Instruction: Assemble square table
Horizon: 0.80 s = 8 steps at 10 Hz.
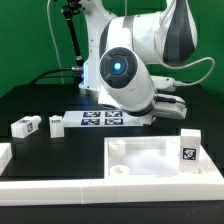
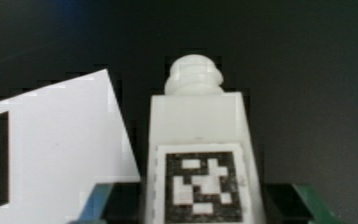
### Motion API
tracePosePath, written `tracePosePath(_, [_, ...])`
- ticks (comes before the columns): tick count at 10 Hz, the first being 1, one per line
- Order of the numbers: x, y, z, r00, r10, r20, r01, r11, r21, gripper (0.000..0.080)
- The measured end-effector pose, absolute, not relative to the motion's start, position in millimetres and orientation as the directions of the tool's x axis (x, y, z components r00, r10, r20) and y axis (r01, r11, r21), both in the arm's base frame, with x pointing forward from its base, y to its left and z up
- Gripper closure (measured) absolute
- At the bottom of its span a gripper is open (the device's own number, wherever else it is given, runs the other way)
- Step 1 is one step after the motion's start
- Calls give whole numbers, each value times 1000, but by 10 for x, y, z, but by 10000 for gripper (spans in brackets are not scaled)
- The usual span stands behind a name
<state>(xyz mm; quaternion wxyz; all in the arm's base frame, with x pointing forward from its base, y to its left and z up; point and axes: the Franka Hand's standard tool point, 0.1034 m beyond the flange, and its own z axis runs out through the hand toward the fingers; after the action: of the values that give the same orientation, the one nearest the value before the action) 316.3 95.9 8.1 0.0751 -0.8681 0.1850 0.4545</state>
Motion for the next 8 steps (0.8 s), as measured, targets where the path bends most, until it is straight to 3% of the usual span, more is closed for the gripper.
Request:
tracePosePath(4, [3165,956,81,518,-253,-817,-390,-920,38,512])
tracePosePath(5, [3178,933,152,503,-244,-829,-385,-922,38,512])
tracePosePath(8, [3761,681,933,550,-192,-813,-364,-931,-26,511])
